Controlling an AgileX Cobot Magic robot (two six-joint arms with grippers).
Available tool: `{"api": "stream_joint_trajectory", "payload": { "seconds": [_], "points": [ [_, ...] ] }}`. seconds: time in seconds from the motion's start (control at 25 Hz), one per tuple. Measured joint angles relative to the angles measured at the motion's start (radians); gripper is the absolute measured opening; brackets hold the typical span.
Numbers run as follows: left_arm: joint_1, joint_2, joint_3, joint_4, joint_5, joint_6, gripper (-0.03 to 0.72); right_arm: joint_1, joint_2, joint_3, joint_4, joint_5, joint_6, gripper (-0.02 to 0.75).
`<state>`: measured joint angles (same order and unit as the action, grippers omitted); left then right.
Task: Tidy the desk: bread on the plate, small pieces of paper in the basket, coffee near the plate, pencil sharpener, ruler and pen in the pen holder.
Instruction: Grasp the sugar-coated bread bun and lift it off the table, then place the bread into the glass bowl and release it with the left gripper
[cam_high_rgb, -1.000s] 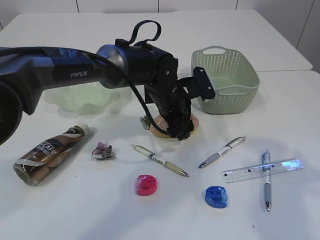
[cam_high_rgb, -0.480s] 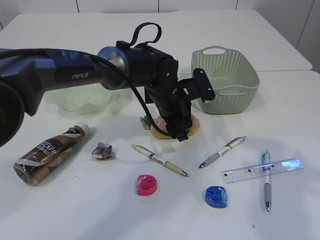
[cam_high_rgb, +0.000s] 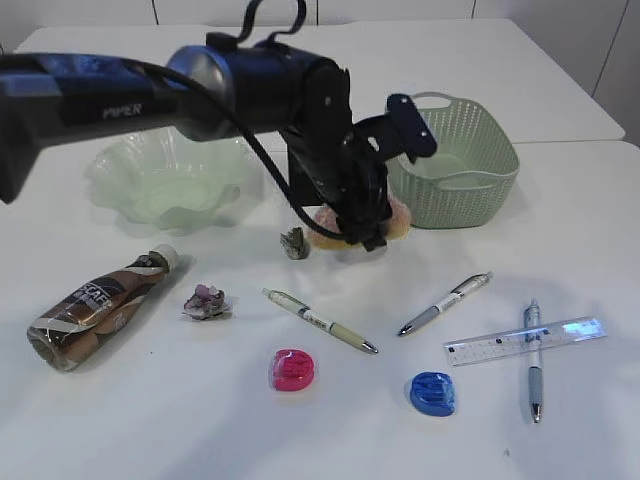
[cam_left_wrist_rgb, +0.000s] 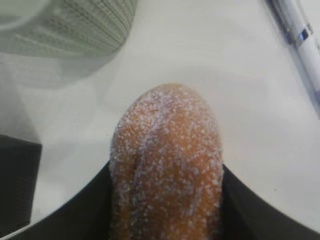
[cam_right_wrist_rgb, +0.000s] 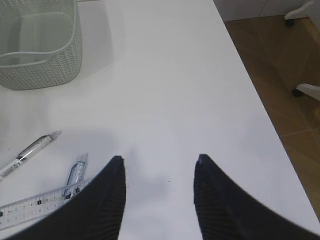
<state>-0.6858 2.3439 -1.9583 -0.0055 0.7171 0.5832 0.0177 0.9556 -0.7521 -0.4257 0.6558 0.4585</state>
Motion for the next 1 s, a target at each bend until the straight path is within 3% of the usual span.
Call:
{"api": "stream_joint_trajectory", "payload": {
  "seconds": [0.28, 0.44, 1.0],
  "points": [
    [0.0, -0.135, 0.0, -0.014, 0.064, -0.007, 0.34, 0.0, 0.0, 0.0, -0.002, 0.0, 0.0, 0.365],
    [0.016, -0.197, 0.0, -0.012, 0.09, -0.079, 0.34, 0.0, 0.0, 0.0, -0.002, 0.0, 0.0, 0.365],
    [0.23, -0.226, 0.0, -0.001, 0.105, -0.188, 0.34, 0.0, 0.0, 0.0, -0.017, 0.0, 0.0, 0.365]
  ]
}}
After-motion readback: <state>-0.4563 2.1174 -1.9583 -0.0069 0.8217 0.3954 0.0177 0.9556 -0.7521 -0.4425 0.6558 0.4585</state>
